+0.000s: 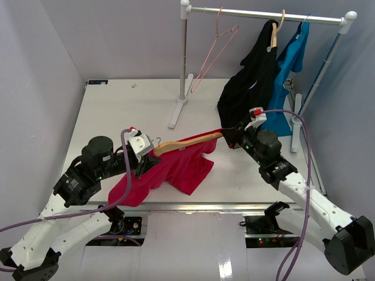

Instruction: Place the t-shirt on the hanger

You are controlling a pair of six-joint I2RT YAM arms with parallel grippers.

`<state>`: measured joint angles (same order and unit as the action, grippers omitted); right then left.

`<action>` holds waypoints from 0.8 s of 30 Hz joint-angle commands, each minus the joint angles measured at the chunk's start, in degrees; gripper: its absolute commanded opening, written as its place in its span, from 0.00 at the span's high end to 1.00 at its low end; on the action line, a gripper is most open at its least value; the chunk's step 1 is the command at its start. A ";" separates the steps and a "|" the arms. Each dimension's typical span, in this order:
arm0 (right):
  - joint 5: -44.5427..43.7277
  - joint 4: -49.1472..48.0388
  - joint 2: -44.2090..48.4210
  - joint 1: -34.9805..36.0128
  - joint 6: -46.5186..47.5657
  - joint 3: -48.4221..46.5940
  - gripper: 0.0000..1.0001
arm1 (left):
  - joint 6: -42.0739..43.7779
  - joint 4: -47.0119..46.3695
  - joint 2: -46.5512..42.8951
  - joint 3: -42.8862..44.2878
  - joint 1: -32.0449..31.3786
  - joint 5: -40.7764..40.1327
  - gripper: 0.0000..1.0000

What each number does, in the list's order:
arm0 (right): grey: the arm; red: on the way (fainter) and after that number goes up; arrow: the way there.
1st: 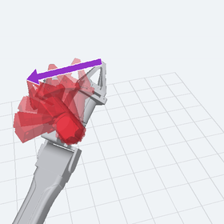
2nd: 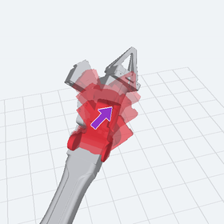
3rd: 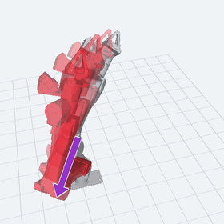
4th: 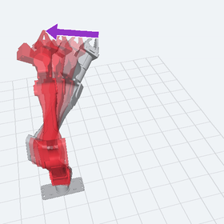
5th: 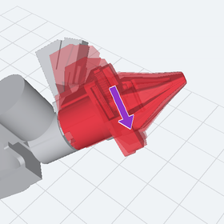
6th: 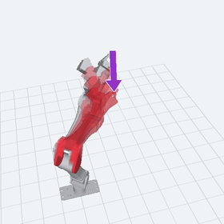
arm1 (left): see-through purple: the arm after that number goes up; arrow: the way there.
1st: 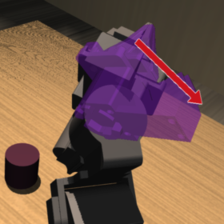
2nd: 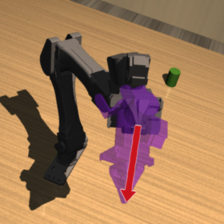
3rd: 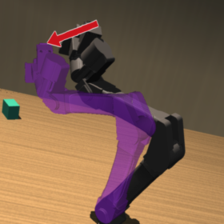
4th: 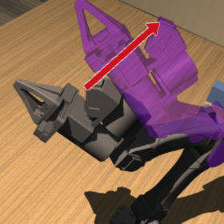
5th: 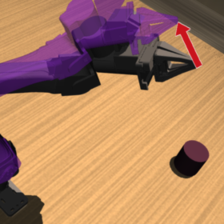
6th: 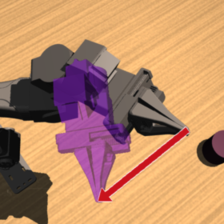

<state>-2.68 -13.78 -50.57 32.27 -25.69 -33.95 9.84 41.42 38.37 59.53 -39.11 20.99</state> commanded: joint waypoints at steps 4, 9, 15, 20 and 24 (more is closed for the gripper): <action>-1.14 3.58 -1.70 -6.67 3.77 -1.62 0.92 | 0.88 1.10 -1.02 3.84 0.09 -0.19 1.00; -1.43 6.81 0.89 -7.04 5.71 -2.56 0.92 | 1.46 2.20 0.98 4.40 0.09 -3.04 1.00; 5.53 12.51 2.85 -7.13 8.69 -8.60 0.92 | 1.85 2.19 4.56 4.98 0.09 -0.93 1.00; 26.10 11.51 -0.19 -5.31 10.37 -13.39 0.92 | 2.35 0.07 10.94 4.63 0.09 9.16 1.00; 25.81 20.83 -5.30 3.93 15.62 -22.98 0.92 | 1.81 -2.07 17.90 5.09 0.09 17.13 1.00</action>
<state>16.99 0.49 -51.47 28.49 -16.67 -46.39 11.59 42.64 50.92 62.44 -39.05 26.79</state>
